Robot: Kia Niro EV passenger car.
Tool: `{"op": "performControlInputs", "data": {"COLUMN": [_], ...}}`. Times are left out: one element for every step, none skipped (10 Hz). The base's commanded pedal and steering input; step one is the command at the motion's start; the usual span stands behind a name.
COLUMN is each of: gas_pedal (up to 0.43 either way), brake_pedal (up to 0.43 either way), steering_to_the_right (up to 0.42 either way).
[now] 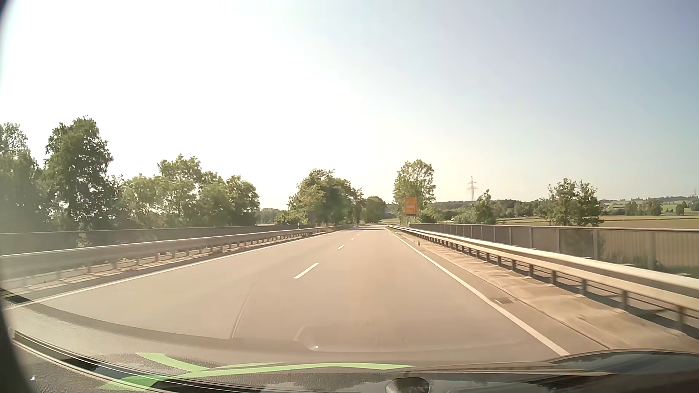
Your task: Follow the waypoints while adhering to traffic rules and regulations
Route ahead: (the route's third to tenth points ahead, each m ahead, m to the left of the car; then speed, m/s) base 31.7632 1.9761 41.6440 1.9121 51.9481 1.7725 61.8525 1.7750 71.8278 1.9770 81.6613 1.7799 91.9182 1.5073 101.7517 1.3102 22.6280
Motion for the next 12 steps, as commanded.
{"op": "performControlInputs", "data": {"gas_pedal": [0.287, 0.287, 0.287, 0.287, 0.28, 0.28, 0.268, 0.248, 0.248, 0.248, 0.24, 0.24], "brake_pedal": [0.0, 0.0, 0.0, 0.0, 0.0, 0.0, 0.0, 0.0, 0.0, 0.0, 0.0, 0.0], "steering_to_the_right": [-0.004, -0.004, -0.004, -0.004, -0.003, -0.003, -0.003, -0.002, -0.002, -0.002, -0.001, -0.001]}}
